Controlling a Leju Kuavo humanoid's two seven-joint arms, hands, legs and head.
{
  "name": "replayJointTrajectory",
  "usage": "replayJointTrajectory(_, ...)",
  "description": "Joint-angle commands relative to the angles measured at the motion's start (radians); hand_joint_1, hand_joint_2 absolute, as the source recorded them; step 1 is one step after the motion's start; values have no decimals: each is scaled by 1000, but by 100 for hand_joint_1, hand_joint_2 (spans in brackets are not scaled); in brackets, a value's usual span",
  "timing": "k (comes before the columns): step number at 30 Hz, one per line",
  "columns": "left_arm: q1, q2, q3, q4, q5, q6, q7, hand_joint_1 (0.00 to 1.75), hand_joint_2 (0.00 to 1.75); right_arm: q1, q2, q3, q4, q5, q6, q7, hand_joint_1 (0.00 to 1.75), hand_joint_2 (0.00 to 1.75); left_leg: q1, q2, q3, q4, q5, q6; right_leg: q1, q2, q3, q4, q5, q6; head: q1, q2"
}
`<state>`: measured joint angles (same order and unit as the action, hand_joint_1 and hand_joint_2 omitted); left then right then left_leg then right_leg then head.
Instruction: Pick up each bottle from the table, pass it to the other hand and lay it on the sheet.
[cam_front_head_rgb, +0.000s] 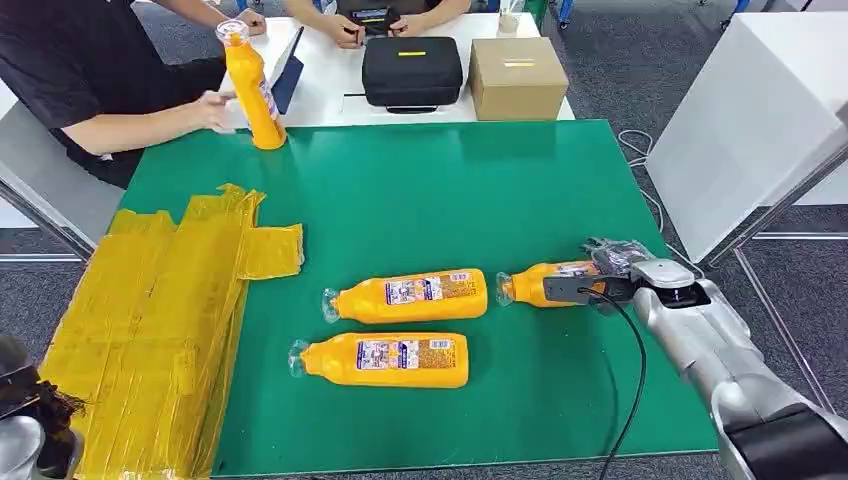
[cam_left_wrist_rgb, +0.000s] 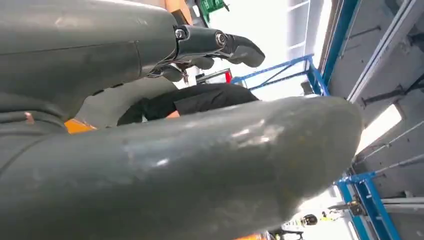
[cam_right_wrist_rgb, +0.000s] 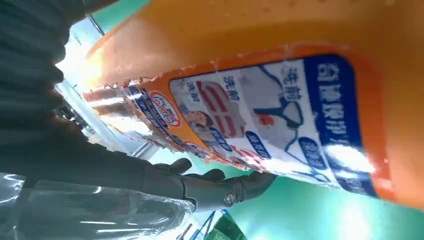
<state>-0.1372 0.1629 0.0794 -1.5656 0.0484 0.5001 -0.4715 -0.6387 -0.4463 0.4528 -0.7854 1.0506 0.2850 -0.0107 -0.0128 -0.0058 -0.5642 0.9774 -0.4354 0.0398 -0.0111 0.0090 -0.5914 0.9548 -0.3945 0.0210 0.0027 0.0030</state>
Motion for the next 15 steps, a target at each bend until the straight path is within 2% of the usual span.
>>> replayJointTrajectory(1, -10, -25, 30, 38, 2, 0, 0, 0, 0, -82, 40, 37, 130, 0, -3, -4, 0, 175, 0, 2, 3, 0, -1, -2, 0, 1, 3, 0, -1, -1, 0, 0)
replayJointTrajectory(15, -13, -21, 32, 48, 14, -4, -10, 0, 0, -100, 41, 44, 147, -2, 7, -10, 0, 175, 0, 2, 3, 0, -1, -2, 0, 1, 2, 0, -1, -1, 0, 0)
